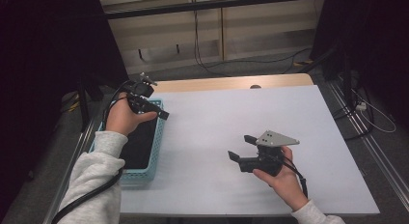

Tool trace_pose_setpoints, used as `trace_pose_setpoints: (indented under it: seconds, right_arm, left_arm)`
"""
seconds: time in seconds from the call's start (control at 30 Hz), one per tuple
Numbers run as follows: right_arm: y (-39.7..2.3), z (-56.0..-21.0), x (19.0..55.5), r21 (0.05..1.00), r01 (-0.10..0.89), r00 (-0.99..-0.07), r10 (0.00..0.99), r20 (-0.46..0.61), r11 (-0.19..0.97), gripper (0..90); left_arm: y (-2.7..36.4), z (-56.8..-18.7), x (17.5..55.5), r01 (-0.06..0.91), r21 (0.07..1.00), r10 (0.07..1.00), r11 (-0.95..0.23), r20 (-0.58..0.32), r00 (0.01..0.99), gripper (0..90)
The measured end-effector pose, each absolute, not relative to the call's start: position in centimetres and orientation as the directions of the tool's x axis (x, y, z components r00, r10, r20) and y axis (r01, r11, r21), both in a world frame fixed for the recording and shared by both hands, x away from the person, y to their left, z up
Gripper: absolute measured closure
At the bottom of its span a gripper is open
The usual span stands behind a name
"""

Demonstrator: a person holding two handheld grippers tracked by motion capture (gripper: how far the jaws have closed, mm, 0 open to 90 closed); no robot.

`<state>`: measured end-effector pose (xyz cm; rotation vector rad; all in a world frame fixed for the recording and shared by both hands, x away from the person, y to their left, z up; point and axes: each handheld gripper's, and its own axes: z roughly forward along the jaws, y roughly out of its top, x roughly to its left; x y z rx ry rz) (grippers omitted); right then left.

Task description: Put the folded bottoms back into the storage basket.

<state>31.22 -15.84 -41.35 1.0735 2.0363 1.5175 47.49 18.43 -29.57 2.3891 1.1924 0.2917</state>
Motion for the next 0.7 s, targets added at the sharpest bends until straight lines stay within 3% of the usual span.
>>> trace_pose_setpoints:
  seconds: [0.7]
  right_arm:
    - [-18.7, -42.4, 31.1, 0.917, 0.381, -0.6, 0.786, 0.148, 0.118, 19.1]
  left_arm:
    - [17.4, -31.5, 45.6, 0.685, 0.489, 0.765, -0.54, -0.055, 0.642, 20.9]
